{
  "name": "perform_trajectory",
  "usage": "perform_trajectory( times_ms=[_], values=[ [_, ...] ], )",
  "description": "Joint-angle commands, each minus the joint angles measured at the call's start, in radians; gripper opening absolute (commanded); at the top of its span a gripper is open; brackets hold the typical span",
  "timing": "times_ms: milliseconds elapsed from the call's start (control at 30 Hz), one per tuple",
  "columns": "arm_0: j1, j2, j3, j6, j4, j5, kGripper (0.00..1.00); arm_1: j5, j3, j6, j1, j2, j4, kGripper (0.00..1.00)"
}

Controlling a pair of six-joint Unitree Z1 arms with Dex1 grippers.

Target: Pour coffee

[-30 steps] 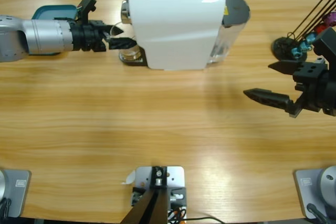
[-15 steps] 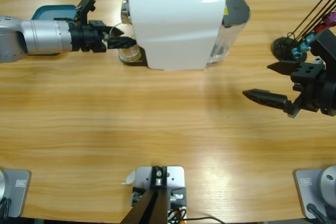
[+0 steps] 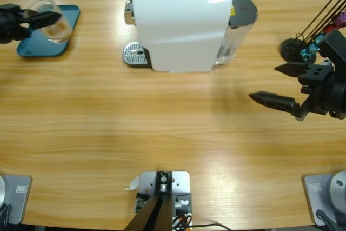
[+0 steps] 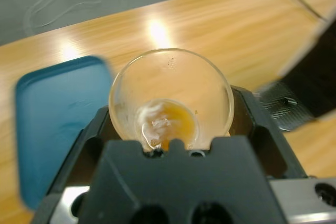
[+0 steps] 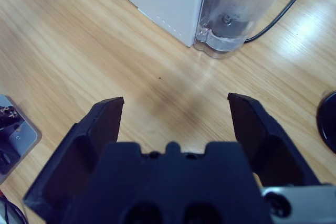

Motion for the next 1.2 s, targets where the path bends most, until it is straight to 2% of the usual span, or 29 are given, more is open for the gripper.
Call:
perform_trajectory(
  times_ms=[33,167,367,467,500,533,633,700,733,900,1067,1100,1200],
  values=[
    [0.186,0.103,0.029,-0.019,-0.077,0.002,0.250,0.015,0.019,-0.006,0.010,0.024,-0.009,0.859],
    [0.245,0.229,0.029,-0.034,-0.190,-0.050,0.255,0.012,0.019,-0.006,0.010,0.021,-0.009,0.858],
    [0.291,0.343,0.021,-0.055,-0.241,-0.061,0.256,0.011,0.021,-0.006,0.010,0.015,-0.009,0.860],
    [0.295,0.384,0.021,-0.055,-0.252,-0.061,0.376,0.010,0.021,-0.006,0.010,0.013,-0.009,0.860],
    [0.295,0.396,0.021,-0.055,-0.256,-0.070,0.381,0.009,0.021,-0.006,0.010,0.013,-0.009,0.862],
    [0.295,0.406,0.023,-0.055,-0.262,-0.082,0.455,0.008,0.022,-0.006,0.010,0.012,-0.009,0.862],
    [0.281,0.403,0.032,-0.059,-0.265,-0.095,0.847,0.003,0.022,-0.006,0.010,0.008,-0.010,0.885],
    [0.280,0.383,0.042,-0.060,-0.265,-0.116,0.915,0.006,0.022,-0.006,0.010,0.008,-0.010,0.911],
    [0.279,0.366,0.050,-0.060,-0.265,-0.119,0.944,0.007,0.021,-0.006,0.010,0.009,-0.010,0.916],
    [0.284,0.229,0.109,-0.061,-0.256,-0.086,0.950,0.009,0.019,-0.006,0.010,0.012,-0.009,0.954],
    [0.307,-0.013,0.134,-0.067,-0.118,-0.060,0.993,0.012,0.018,-0.006,0.010,0.012,-0.009,0.963],
    [0.291,-0.095,0.134,-0.067,-0.073,-0.066,0.996,0.012,0.018,-0.006,0.010,0.012,-0.009,0.968],
    [0.148,-0.399,0.114,-0.067,0.139,-0.048,0.996,0.011,0.016,-0.006,0.010,0.007,-0.009,0.965]
  ],
)
